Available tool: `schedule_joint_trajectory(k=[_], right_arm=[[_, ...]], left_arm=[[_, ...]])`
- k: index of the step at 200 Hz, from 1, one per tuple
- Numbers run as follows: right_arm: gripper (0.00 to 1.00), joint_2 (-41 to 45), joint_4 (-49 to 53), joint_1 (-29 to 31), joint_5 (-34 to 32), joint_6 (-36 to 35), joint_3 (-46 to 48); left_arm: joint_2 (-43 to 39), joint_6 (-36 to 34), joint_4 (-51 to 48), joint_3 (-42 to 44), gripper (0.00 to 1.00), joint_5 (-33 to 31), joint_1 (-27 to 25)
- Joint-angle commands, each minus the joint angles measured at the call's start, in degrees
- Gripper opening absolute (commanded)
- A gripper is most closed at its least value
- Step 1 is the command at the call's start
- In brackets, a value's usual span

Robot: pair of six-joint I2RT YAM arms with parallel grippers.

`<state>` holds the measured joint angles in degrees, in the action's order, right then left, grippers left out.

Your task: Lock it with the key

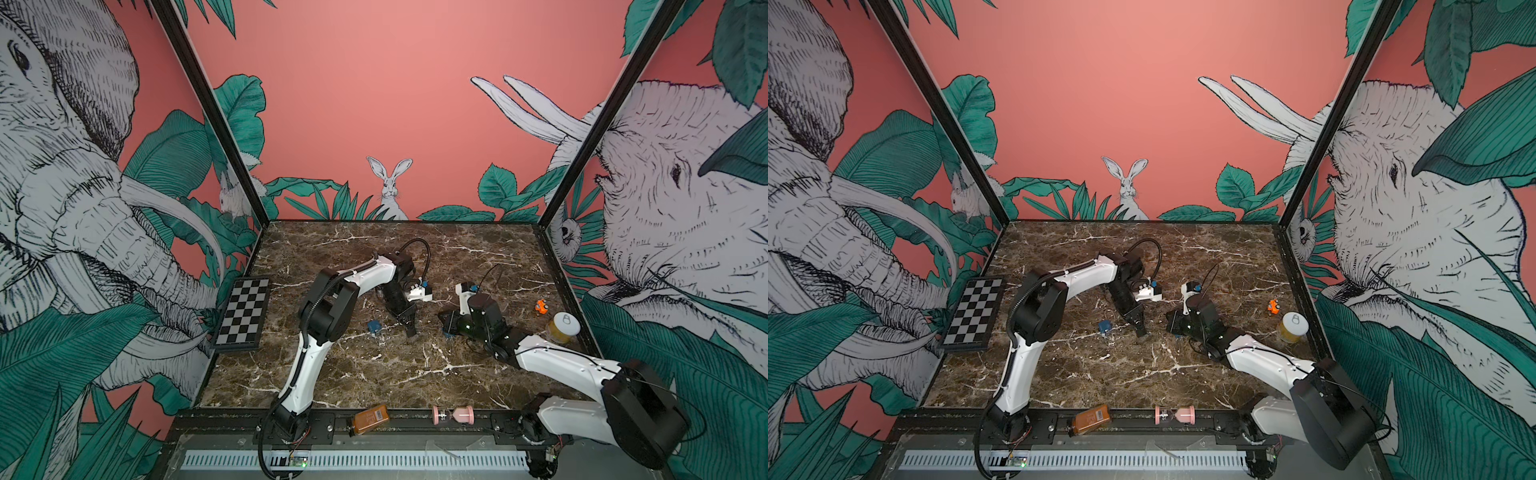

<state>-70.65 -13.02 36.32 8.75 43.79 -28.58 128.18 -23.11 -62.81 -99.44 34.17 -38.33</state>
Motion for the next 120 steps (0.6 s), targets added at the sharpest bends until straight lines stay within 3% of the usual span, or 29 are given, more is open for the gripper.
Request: schedule_joint_trajectory(k=[1, 11, 37, 50, 62, 95, 120], right_arm=[[0.0, 0.2, -2.5, 1.2, -2.3, 0.5, 0.8], [0.0, 0.2, -2.4, 1.7, -2.8, 0.6, 0.8], [0.0, 0.2, -2.1, 3.1, -4.7, 0.8, 0.8], [0.0, 0.3, -1.7, 3.9, -5.8, 0.8, 0.9], [0.0, 0.3, -1.5, 4.5, -6.7, 0.9, 1.0], [0.0, 0.6, -0.6, 5.7, -8.5, 0.9, 0.8], [0.0, 0.1, -0.2, 6.2, -9.6, 1.3, 0.2]], left_arm=[[0.9, -1.1, -0.9, -1.5, 0.0, -5.5, -0.1], [0.9, -0.7, -0.1, -1.5, 0.0, -6.6, -0.1], [-0.4, 0.7, 3.0, -0.7, 0.17, -9.9, -0.2], [-1.4, 1.7, 4.9, -0.1, 0.21, -11.9, -0.1], [-2.5, 2.2, 6.4, 0.7, 0.32, -13.1, -0.1], [-8.1, 4.3, 13.4, 4.8, 0.45, -19.0, 0.1], [-12.6, 5.5, 16.8, 7.2, 0.52, -19.5, 0.4]])
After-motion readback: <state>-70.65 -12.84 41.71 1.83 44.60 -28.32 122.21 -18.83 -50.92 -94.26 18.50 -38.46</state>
